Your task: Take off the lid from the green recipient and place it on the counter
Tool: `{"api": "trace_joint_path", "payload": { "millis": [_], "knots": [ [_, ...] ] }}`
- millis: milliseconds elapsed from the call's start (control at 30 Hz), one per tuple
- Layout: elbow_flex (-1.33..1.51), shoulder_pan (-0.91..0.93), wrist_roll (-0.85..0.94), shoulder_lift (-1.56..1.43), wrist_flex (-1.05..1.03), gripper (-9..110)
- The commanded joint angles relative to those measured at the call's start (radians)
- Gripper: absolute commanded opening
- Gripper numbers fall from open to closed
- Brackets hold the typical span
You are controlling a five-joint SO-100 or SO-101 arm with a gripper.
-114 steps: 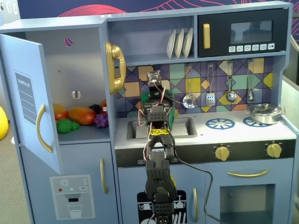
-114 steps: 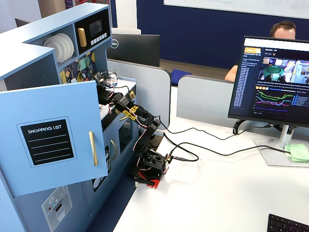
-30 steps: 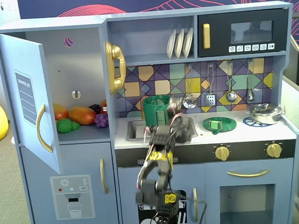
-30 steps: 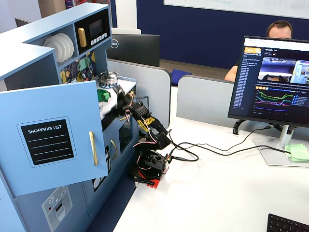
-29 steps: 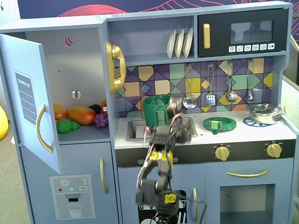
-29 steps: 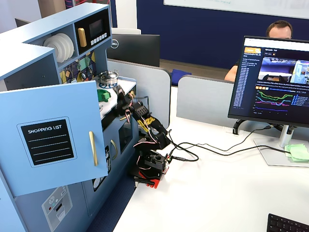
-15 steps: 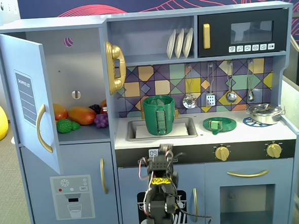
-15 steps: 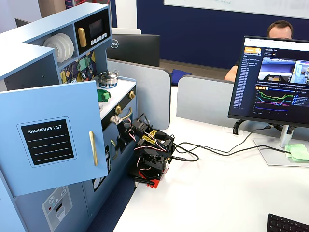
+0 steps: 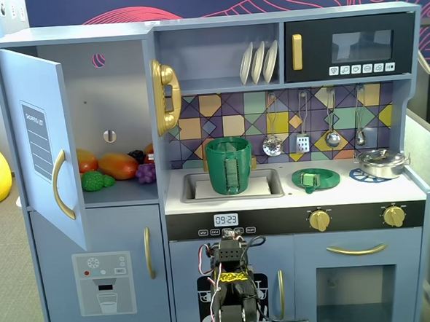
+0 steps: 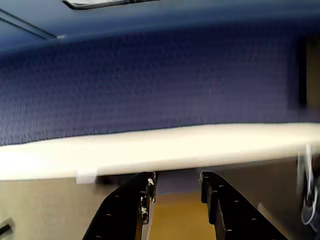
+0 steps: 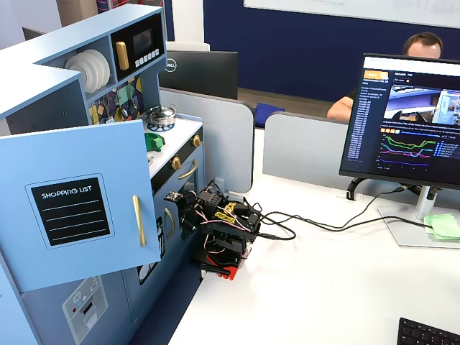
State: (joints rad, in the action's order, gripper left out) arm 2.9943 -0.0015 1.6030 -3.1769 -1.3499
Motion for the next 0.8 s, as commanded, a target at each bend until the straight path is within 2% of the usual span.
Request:
{"api": "trace_joint_path", "payload": {
  "millis": [0,133,767],
  "knots": [
    [0.002,-0.025,-0.021,0.000,-0.160,0],
    [0.002,-0.025,-0.100,0.000,-0.183,1],
    [0.002,-0.015,-0.095,-0.002,-0.181,1]
  ]
}}
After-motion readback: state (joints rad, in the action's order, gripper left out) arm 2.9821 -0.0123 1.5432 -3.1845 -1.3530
